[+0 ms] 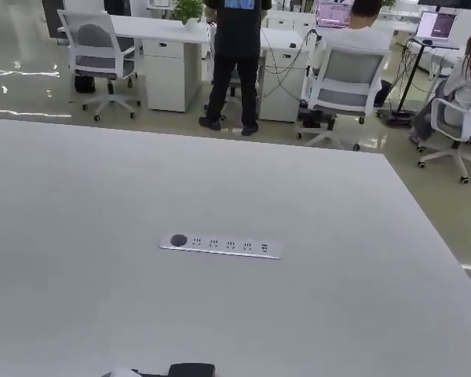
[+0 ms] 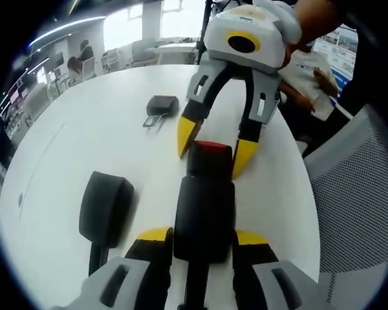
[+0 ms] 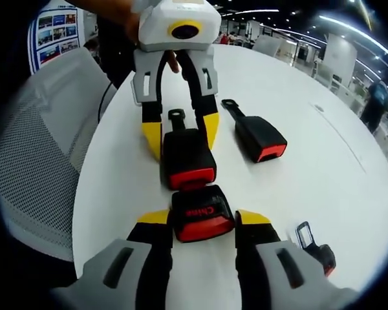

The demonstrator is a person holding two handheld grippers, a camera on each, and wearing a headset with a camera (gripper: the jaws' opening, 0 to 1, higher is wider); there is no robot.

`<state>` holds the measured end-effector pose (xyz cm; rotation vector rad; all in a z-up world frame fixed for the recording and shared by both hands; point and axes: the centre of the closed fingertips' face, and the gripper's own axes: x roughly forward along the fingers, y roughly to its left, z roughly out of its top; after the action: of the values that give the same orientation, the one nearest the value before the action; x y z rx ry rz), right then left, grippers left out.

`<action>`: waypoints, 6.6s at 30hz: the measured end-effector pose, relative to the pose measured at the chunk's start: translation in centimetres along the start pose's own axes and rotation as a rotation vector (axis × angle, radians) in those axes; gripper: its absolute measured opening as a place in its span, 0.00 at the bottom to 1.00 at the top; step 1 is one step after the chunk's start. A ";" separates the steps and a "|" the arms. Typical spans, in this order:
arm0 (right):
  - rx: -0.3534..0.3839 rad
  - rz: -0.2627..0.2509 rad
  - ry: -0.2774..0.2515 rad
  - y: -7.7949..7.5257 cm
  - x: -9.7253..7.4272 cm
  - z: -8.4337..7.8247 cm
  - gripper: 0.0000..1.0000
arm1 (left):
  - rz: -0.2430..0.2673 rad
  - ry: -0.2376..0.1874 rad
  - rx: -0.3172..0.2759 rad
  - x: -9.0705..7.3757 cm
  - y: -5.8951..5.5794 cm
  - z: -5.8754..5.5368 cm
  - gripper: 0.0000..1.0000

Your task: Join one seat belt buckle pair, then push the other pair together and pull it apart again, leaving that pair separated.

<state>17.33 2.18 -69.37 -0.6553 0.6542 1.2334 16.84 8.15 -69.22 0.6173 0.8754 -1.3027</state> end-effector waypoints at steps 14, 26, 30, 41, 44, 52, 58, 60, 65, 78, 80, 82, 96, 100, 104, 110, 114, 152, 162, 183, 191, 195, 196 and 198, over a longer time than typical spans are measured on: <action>0.091 -0.035 -0.084 -0.5 -1.8 1.7 0.67 | 0.101 -0.091 -0.136 -3.1 0.0 1.0 0.81; 0.166 -0.108 -0.163 -3.0 -4.7 2.7 0.71 | 0.174 -0.141 -0.167 -5.7 0.4 1.9 0.85; 0.174 -0.140 -0.167 -4.3 -5.9 2.5 0.72 | 0.188 -0.156 -0.174 -6.1 1.8 1.1 0.86; 0.201 -0.197 -0.176 -7.3 -8.3 0.4 0.73 | 0.214 -0.188 -0.169 -8.3 3.4 3.0 0.87; 0.211 -0.201 -0.170 -8.3 -8.7 -0.3 0.75 | 0.216 -0.199 -0.171 -8.2 4.7 2.7 0.87; 0.244 -0.174 -0.149 -10.0 -9.0 -2.5 0.77 | 0.207 -0.211 -0.165 -8.0 6.6 3.2 0.85; 0.277 -0.147 -0.147 -10.9 -9.2 -3.2 0.77 | 0.186 -0.207 -0.150 -7.5 7.1 3.5 0.83; 0.286 -0.134 -0.144 -11.0 -9.2 -3.5 0.76 | 0.177 -0.211 -0.152 -6.8 8.3 2.6 0.82; 0.283 -0.119 -0.125 -11.6 -8.8 -4.3 0.74 | 0.159 -0.207 -0.152 -6.2 8.6 2.8 0.79; 0.264 -0.023 -0.066 -11.2 -7.0 -6.4 0.70 | 0.105 -0.164 -0.106 -3.1 10.0 1.9 0.71; 0.265 -0.007 -0.064 -11.1 -6.9 -6.5 0.69 | 0.092 -0.164 -0.100 -2.7 10.1 1.7 0.70; 0.260 0.007 -0.052 -11.0 -6.7 -6.8 0.69 | 0.082 -0.154 -0.090 -2.4 9.7 2.0 0.69; 0.236 0.074 0.001 -10.5 -5.6 -8.0 0.62 | 0.043 -0.113 -0.044 -0.7 9.6 1.2 0.56; 0.227 0.067 -0.007 -10.8 -5.4 -7.4 0.60 | 0.063 -0.121 0.000 -0.8 9.8 1.7 0.50; 0.218 0.062 -0.010 -10.9 -4.9 -7.3 0.56 | 0.056 -0.128 0.001 -0.6 10.0 1.3 0.46; 0.154 0.074 0.018 -10.5 -5.2 -7.3 0.46 | 0.065 -0.137 -0.017 -0.9 10.5 1.6 0.36; 0.156 0.047 0.045 -11.2 -5.4 -7.8 0.35 | 0.058 -0.128 0.000 -0.6 10.6 1.2 0.35; 0.086 0.122 0.017 -10.5 -3.3 -5.3 0.33 | 0.011 -0.064 0.046 -0.5 10.7 1.0 0.35; 0.080 0.117 -0.009 -10.3 -2.1 -3.6 0.33 | 0.009 -0.053 0.053 -0.6 10.5 1.3 0.34; 0.068 0.128 -0.057 -10.6 0.5 -0.5 0.33 | 0.008 -0.038 0.059 -0.6 10.6 1.4 0.34; 0.059 0.135 -0.064 -10.3 1.2 0.6 0.33 | 0.012 -0.040 0.059 -0.6 10.5 1.6 0.34; 0.065 0.136 -0.070 -10.0 1.7 1.0 0.33 | 0.009 -0.039 0.062 -0.5 10.7 1.3 0.34; 0.068 0.137 -0.073 -10.0 1.6 0.9 0.33 | 0.009 -0.039 0.063 -0.6 10.6 1.4 0.34; 0.071 0.134 -0.070 -9.9 1.7 0.9 0.33 | 0.010 -0.038 0.064 -0.6 10.5 1.4 0.34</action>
<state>27.40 1.87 -69.11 -0.5136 0.6890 1.3450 27.37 9.30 -68.87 0.6441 0.8019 -1.3334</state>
